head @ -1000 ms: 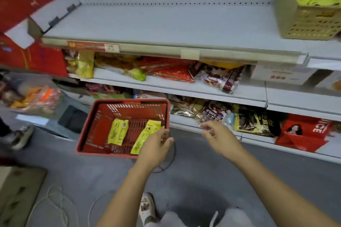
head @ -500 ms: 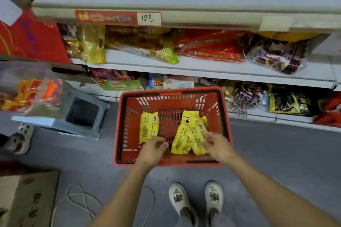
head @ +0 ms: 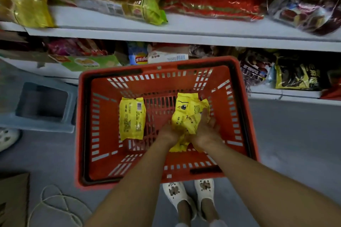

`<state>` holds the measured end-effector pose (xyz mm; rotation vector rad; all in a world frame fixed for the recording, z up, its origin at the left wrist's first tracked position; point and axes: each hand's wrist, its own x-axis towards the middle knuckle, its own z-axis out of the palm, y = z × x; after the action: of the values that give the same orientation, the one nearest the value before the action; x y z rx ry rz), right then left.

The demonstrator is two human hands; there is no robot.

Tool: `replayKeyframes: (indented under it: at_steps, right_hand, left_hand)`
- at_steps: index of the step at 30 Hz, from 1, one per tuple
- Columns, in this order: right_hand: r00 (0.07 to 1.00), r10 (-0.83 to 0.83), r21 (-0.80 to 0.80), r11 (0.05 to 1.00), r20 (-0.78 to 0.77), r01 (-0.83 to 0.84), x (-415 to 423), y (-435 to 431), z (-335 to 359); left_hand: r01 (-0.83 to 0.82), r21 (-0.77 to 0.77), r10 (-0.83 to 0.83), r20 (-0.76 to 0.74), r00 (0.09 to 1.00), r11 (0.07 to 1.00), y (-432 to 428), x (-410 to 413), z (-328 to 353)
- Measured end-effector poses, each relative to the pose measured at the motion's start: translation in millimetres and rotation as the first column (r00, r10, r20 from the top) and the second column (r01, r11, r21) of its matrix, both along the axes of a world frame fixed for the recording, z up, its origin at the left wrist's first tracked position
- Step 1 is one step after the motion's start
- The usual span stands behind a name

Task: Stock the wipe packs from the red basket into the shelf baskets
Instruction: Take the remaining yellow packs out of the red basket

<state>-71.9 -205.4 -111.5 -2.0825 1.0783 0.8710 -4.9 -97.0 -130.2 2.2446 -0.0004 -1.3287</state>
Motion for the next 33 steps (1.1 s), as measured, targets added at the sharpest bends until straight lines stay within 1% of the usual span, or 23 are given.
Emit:
replayKeyframes:
  at_steps: [2, 3, 5, 6, 9, 11, 12, 13, 14, 15, 16, 17, 18, 19, 21, 23, 25, 26, 28, 30, 31, 32, 33]
  right_hand:
    - [0.995, 0.093, -0.105, 0.990, -0.027, -0.096, -1, 0, -8]
    - [0.993, 0.112, -0.135, 0.984, -0.018, -0.114, -1, 0, -9]
    - [0.994, 0.102, -0.156, 0.983, 0.029, -0.096, -2, -1, -7]
    - [0.996, 0.074, -0.149, 0.987, 0.053, -0.065, -3, -1, -5]
    - [0.977, -0.125, -0.049, 0.990, 0.171, 0.135, -8, -5, 10]
    - [0.910, -0.318, 0.105, 0.948, 0.266, 0.301, -10, -7, 30]
    - [0.862, -0.425, 0.211, 0.902, 0.275, 0.377, -12, -8, 43]
    - [0.806, -0.536, 0.341, 0.828, 0.252, 0.444, -14, -10, 56]
    - [0.727, -0.657, 0.502, 0.707, 0.202, 0.499, -17, -11, 69]
    - [0.638, -0.761, 0.658, 0.539, 0.115, 0.526, -21, -13, 83]
    - [0.559, -0.829, 0.779, 0.352, 0.002, 0.520, -26, -15, 97]
    - [0.499, -0.861, 0.847, 0.188, -0.102, 0.497, -31, -18, 111]
    - [0.475, -0.863, 0.876, 0.084, -0.174, 0.475, -37, -19, 126]
    - [0.479, -0.851, 0.889, 0.031, -0.217, 0.456, -42, -20, 142]
    - [0.516, -0.821, 0.916, -0.023, -0.246, 0.400, -52, -23, 165]
    - [0.524, -0.819, 0.938, -0.051, -0.236, 0.344, -61, -26, 189]
    - [0.517, -0.831, 0.950, -0.044, -0.207, 0.310, -70, -31, 210]
    - [0.542, -0.822, 0.955, -0.004, -0.173, 0.298, -74, -33, 219]
    - [0.624, -0.772, 0.965, 0.056, -0.121, 0.256, -82, -43, 237]
    - [0.685, -0.722, 0.966, 0.094, -0.100, 0.240, -92, -58, 252]
    - [0.699, -0.711, 0.958, 0.149, -0.069, 0.245, -97, -65, 263]
    - [0.687, -0.725, 0.942, 0.196, -0.047, 0.272, -103, -76, 270]
    - [0.649, -0.760, 0.924, 0.225, -0.032, 0.310, -111, -89, 275]
  left_hand:
    - [0.032, 0.104, -0.036, 0.042, 0.998, 0.994, -6, 0, -3]
    - [0.043, 0.149, -0.052, 0.060, 0.997, 0.988, -7, 0, -5]
    - [0.052, 0.182, -0.060, 0.037, 0.998, 0.982, -6, 1, -3]
    - [0.033, 0.167, -0.038, 0.025, 0.999, 0.985, -4, 1, -2]
    - [-0.165, 0.017, 0.165, 0.036, 0.986, 0.986, 3, 4, 12]
    - [-0.296, -0.093, 0.303, 0.065, 0.951, 0.951, 13, 5, 32]
    - [-0.354, -0.151, 0.366, 0.062, 0.928, 0.923, 18, 4, 46]
    - [-0.397, -0.200, 0.415, 0.054, 0.908, 0.896, 24, 2, 59]
    - [-0.432, -0.253, 0.457, 0.044, 0.889, 0.865, 29, 0, 73]
    - [-0.459, -0.284, 0.487, 0.034, 0.873, 0.842, 33, -2, 86]
    - [-0.489, -0.304, 0.521, 0.028, 0.853, 0.818, 37, -4, 100]
    - [-0.527, -0.321, 0.554, -0.006, 0.832, 0.787, 40, -7, 110]
    - [-0.562, -0.365, 0.588, -0.048, 0.807, 0.742, 42, -8, 119]
    - [-0.594, -0.415, 0.613, -0.103, 0.783, 0.689, 42, -9, 132]
    - [-0.611, -0.493, 0.620, -0.170, 0.766, 0.620, 38, -14, 160]
    - [-0.567, -0.557, 0.579, -0.178, 0.795, 0.607, 32, -18, 181]
    - [-0.496, -0.599, 0.509, -0.166, 0.845, 0.628, 21, -25, 210]
    - [-0.449, -0.623, 0.467, -0.148, 0.872, 0.640, 14, -29, 224]
    - [-0.354, -0.654, 0.402, -0.082, 0.912, 0.669, 1, -39, 245]
    - [-0.326, -0.668, 0.407, -0.039, 0.913, 0.668, -17, -53, 269]
    - [-0.334, -0.678, 0.433, -0.026, 0.901, 0.655, -26, -59, 278]
    - [-0.347, -0.684, 0.466, -0.011, 0.885, 0.642, -35, -66, 287]
    - [-0.354, -0.696, 0.494, 0.001, 0.870, 0.625, -44, -73, 296]
